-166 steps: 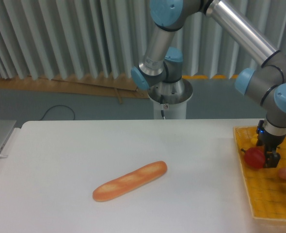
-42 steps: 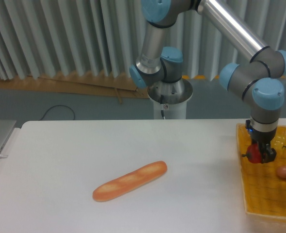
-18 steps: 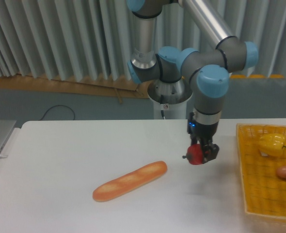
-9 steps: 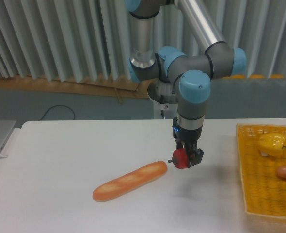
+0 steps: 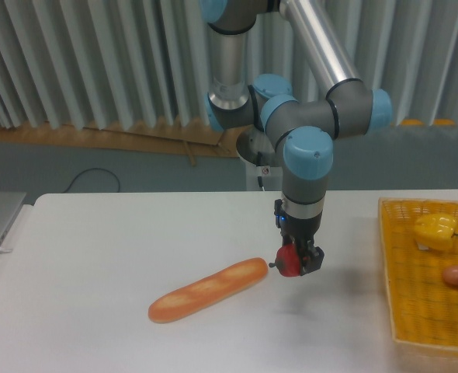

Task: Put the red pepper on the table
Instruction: 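Lower the red pepper toward the table and open the gripper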

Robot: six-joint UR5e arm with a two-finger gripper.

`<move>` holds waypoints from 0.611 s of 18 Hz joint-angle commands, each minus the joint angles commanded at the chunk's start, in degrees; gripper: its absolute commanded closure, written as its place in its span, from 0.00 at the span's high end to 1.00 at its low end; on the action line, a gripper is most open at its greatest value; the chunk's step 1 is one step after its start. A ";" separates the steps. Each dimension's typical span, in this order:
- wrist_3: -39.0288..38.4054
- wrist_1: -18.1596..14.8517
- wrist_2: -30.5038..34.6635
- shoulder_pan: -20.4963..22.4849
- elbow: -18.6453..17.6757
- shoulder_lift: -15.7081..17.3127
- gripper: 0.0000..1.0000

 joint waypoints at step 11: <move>-0.17 0.00 1.33 -0.09 0.00 -0.35 1.00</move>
